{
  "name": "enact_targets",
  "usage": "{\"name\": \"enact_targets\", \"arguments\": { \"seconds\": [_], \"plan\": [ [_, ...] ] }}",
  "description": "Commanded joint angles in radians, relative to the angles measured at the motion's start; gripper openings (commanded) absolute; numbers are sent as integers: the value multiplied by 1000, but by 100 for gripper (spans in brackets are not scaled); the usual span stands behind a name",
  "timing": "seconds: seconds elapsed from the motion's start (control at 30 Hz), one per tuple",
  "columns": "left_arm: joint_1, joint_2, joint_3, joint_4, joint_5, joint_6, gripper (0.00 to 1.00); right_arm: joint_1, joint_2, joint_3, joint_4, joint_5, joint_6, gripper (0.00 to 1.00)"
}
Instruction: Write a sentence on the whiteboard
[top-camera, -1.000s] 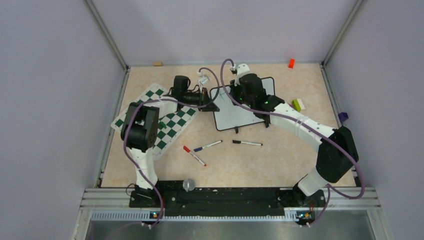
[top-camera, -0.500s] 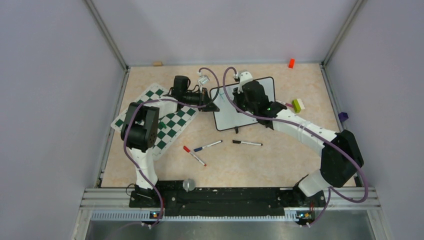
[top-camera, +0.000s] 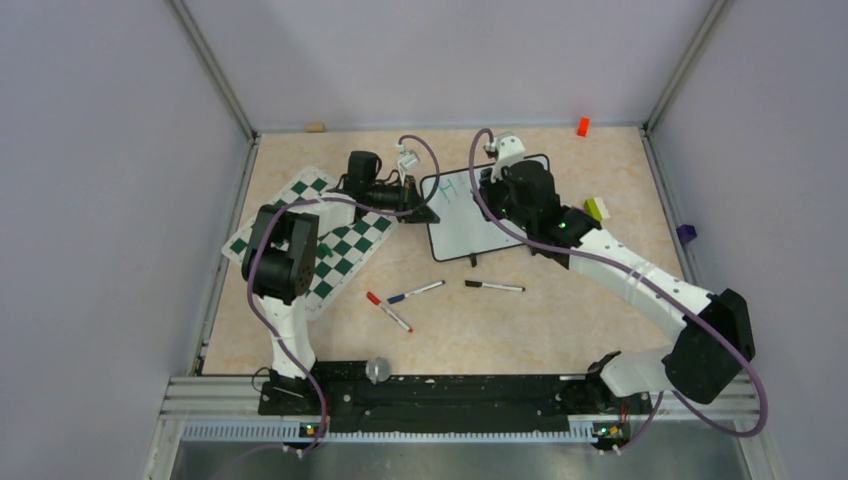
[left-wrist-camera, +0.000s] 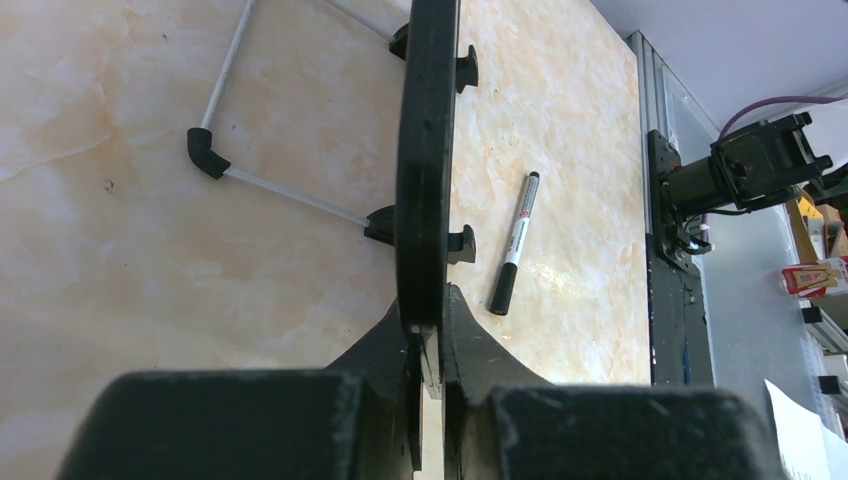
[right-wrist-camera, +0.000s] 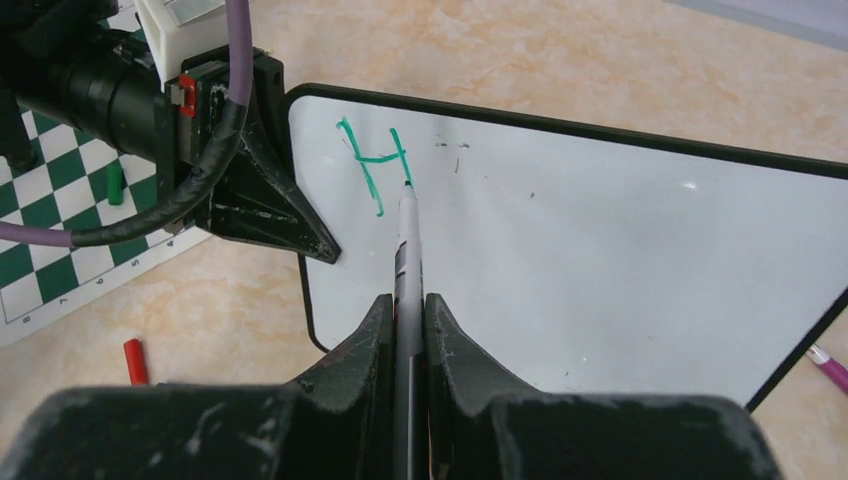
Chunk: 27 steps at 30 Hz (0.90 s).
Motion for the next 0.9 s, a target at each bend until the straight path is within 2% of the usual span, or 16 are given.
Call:
{"name": "enact_targets", "arguments": {
  "seconds": [0.0,0.33,0.57,0.87],
  "plan": [
    [-41,13,-18,-110,-11,68,0,-18,-57,-47,53,26,-5,0],
    [-41,6,-24,-110,-17,68,0,-36,-99,-90,124,-1,-10,0],
    [-41,3,-28,-110,-18,69,0,-36,-57,-18,74,-35,-27,0],
    [-41,3,-30,-109,-18,68,0,-36,-52,-13,75,-9,-13,0]
  ]
}}
